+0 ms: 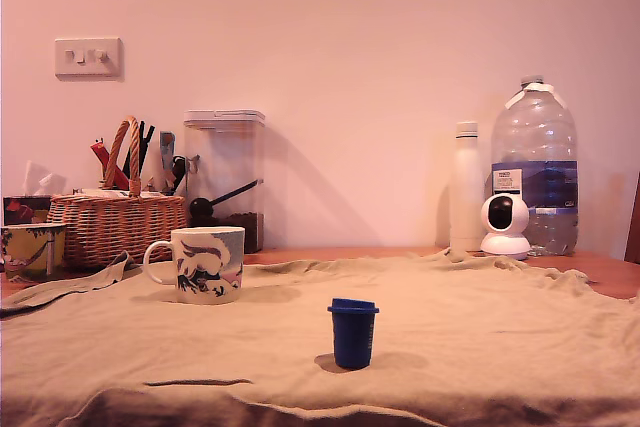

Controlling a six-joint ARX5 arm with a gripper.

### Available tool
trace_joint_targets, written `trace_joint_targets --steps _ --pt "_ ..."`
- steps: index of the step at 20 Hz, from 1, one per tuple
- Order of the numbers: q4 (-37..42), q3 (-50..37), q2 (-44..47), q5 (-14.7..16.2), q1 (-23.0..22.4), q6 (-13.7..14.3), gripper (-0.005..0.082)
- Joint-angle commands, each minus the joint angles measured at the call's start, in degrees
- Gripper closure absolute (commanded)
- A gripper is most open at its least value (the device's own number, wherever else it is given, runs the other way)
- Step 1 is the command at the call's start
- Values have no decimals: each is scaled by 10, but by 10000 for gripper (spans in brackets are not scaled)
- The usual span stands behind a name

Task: Pick up the coffee capsules on the table and drop them inside the coffee cup

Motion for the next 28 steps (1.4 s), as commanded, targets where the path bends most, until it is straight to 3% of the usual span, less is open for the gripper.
trace_joint_targets --steps 1,17,28 --pt "2 5 -2 14 -13 -1 788" --pt "33 5 89 20 -255 15 788" --pt "48 5 151 20 -382 22 788"
